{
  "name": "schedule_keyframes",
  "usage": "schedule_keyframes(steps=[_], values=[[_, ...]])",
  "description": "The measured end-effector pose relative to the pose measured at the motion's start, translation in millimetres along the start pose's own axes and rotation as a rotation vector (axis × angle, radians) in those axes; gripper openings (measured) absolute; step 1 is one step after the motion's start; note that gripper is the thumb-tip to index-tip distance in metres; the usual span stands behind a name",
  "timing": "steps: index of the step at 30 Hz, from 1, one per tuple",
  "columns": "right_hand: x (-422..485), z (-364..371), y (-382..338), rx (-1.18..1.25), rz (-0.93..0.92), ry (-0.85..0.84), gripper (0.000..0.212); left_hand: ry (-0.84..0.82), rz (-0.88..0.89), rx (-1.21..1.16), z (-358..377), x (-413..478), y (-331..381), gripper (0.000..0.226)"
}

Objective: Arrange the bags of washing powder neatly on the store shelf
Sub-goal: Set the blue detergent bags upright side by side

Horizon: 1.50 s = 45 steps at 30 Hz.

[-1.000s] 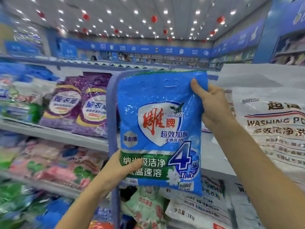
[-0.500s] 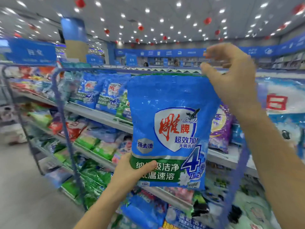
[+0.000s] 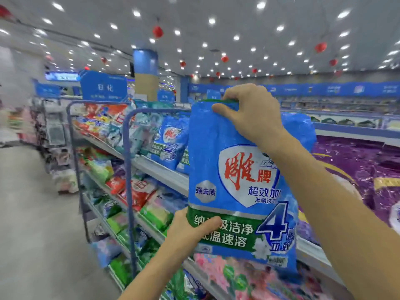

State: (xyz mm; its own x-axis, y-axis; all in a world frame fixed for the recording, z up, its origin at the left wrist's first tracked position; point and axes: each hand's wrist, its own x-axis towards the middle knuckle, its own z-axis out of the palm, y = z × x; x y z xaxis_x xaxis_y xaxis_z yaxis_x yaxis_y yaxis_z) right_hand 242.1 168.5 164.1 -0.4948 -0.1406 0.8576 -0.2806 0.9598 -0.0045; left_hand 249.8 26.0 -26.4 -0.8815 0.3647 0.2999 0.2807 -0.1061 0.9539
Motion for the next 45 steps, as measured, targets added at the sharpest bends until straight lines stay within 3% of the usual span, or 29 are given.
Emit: schedule_keyframes(steps=[4, 6, 11, 14, 17, 20, 22, 25, 28, 32, 35, 38, 45], values=[[49, 46, 2, -0.158, -0.095, 0.155, 0.040, 0.060, 0.052, -0.053, -29, 63, -1, 0.014], [67, 66, 3, -0.147, -0.131, 0.249, 0.043, 0.105, 0.048, -0.090, -43, 91, -5, 0.015], [54, 111, 23, 0.171, 0.101, 0.513, 0.034, 0.207, -0.001, -0.160, -88, 164, -22, 0.011], [27, 155, 41, 0.291, 0.326, 0.371, 0.049, 0.190, 0.041, -0.166, -117, 208, -25, 0.014], [10, 193, 48, 0.518, 0.580, 0.017, 0.073, 0.155, 0.058, -0.169, -145, 252, -29, 0.011], [5, 230, 43, 0.747, 0.776, -0.225, 0.076, 0.063, 0.088, -0.167, -171, 294, -39, 0.028], [5, 256, 40, 0.746, 0.808, -0.248, 0.065, -0.009, 0.087, -0.157, -189, 320, -49, 0.033], [6, 290, 32, 0.586, 0.847, -0.175, 0.056, -0.146, 0.069, -0.104, -214, 358, -70, 0.008], [7, 310, 18, 0.479, 0.894, -0.160, 0.067, -0.282, 0.073, 0.018, -234, 387, -89, 0.040], [0, 321, 2, 0.399, 0.965, -0.176, 0.072, -0.419, 0.109, 0.129, -244, 402, -102, 0.015], [-9, 330, -8, 0.372, 1.042, -0.202, 0.064, -0.438, 0.209, 0.180, -255, 401, -110, 0.035], [-11, 338, -17, 0.290, 1.037, -0.329, 0.060, -0.460, 0.281, 0.213, -267, 401, -123, 0.068], [11, 361, -30, 0.309, 1.076, -0.371, 0.061, -0.379, 0.325, 0.193, -296, 404, -129, 0.059]])
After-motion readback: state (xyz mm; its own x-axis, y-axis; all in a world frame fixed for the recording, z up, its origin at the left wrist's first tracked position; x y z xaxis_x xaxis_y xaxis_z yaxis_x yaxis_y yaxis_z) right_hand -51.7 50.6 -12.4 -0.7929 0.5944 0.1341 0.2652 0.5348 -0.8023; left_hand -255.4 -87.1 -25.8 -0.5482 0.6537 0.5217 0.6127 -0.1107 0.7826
